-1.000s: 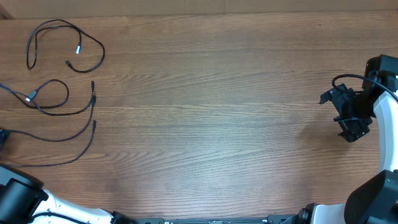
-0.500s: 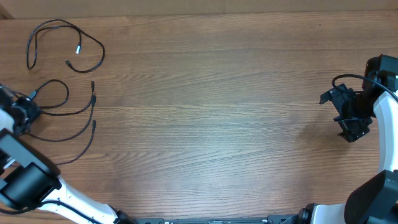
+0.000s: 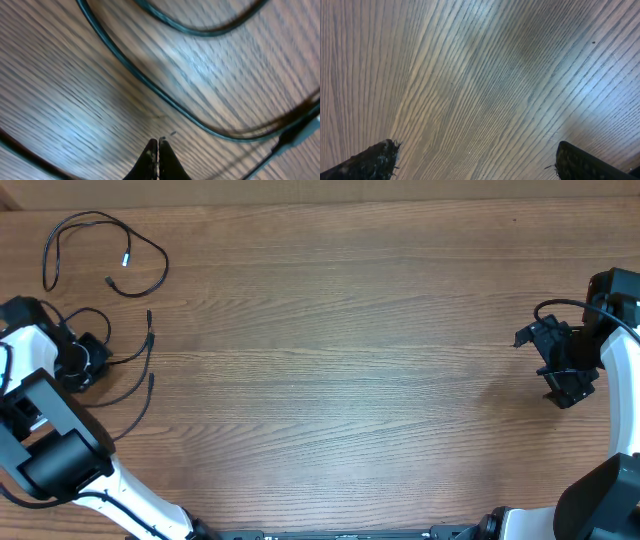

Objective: Untangle cables

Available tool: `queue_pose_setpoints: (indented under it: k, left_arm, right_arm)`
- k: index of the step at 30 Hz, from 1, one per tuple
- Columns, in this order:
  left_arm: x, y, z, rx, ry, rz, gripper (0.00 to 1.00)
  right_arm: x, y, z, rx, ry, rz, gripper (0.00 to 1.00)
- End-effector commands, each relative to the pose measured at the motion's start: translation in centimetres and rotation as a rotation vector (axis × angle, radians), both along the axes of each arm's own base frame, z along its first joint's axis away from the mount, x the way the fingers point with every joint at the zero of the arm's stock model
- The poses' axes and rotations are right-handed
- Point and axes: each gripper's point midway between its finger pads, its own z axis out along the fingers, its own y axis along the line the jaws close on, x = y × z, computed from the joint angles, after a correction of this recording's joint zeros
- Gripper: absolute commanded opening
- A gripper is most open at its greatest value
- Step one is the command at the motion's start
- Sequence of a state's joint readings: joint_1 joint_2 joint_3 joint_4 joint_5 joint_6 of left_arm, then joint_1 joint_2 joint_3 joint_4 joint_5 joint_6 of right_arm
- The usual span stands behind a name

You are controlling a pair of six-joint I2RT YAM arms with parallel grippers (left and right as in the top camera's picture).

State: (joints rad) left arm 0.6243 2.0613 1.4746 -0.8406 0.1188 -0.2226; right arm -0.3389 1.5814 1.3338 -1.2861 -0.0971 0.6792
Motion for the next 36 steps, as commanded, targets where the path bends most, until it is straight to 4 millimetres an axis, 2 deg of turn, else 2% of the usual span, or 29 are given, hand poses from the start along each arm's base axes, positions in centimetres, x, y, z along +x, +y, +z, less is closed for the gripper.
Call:
queue_pose_setpoints:
  k: [1,8,13,26,36]
  left_arm:
    - [-0.1,-0.8,0.0,-0.013,0.016,-0.008,0.05]
    - [-0.2,-1.6,-0.3,-0.028,0.024,-0.027,0.04]
    - [-0.5,-2.8,-1.3,-0.042,0.043,-0.047,0.04]
    - [0.6,-6.1,-1.9,-0.04,0.054,-0.133,0.04]
    - [-2.5,-4.9,-2.1,0.048,0.217,-0.126,0.04]
  right_arm:
    - [0.0,-0.1,0.1,-0.006,-0.006,0.005,1.0]
    - [0.0,-0.1,0.1,-0.006,-0.006,0.006,1.0]
    - [0.0,-0.1,0.1,-0.005,-0.006,0.005,1.0]
    - [0.0,-0.1,0.1,-0.006,-0.006,0.006,1.0]
    - [0.0,-0.1,0.1,-0.006,-0.006,0.006,1.0]
